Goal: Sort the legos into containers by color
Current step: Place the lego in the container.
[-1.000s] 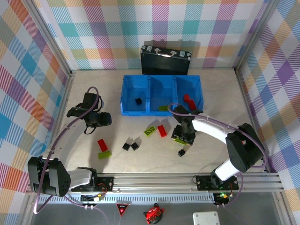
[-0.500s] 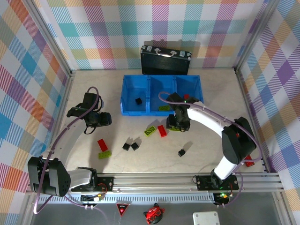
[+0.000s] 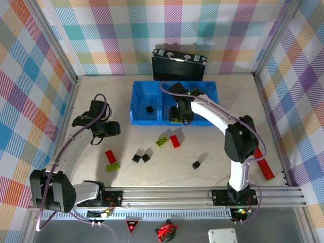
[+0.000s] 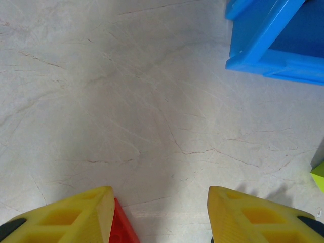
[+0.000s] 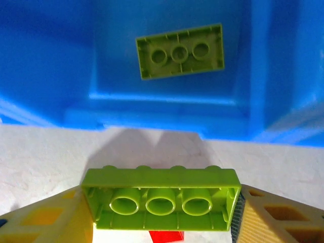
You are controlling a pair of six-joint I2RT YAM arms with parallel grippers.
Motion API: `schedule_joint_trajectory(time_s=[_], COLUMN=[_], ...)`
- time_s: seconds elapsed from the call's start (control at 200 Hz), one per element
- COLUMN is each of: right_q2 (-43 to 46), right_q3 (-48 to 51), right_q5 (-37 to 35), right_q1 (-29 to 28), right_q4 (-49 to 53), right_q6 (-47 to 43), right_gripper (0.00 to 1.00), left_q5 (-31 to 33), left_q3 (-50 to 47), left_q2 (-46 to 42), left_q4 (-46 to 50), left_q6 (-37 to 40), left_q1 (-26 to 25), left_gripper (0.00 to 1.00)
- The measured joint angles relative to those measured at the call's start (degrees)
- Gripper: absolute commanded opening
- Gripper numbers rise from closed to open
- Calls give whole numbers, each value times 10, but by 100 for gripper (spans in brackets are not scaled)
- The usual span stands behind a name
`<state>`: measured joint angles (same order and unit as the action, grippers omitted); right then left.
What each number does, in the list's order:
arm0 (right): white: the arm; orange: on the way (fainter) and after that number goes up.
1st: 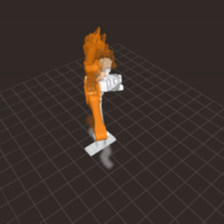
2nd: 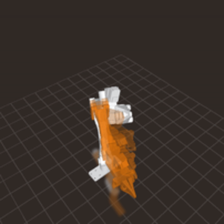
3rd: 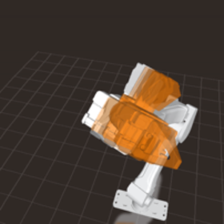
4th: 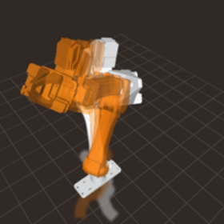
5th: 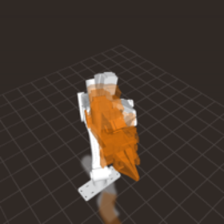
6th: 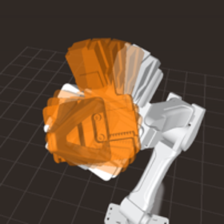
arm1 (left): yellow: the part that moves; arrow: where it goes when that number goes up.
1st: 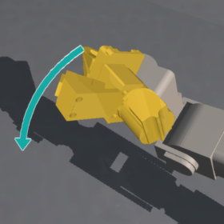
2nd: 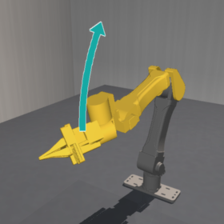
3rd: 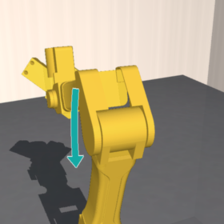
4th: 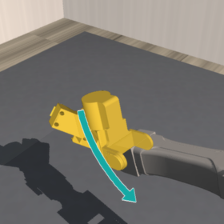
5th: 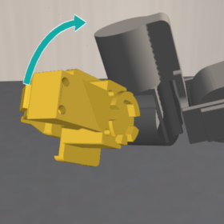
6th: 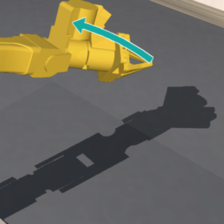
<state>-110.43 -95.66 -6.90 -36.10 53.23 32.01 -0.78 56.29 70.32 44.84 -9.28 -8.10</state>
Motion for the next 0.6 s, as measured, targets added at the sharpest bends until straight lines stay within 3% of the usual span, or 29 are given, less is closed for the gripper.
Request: schedule_joint_trajectory(time_s=[0.6], right_q2=[-166], right_q3=[-175], right_q5=[-18], right_q1=[9], right_q4=[20], right_q6=[-17], right_gripper=[63], left_q5=[-1], left_q3=[0], left_q2=[-1], left_q4=[0], left_q6=[2], left_q1=[0], left_gripper=[52])
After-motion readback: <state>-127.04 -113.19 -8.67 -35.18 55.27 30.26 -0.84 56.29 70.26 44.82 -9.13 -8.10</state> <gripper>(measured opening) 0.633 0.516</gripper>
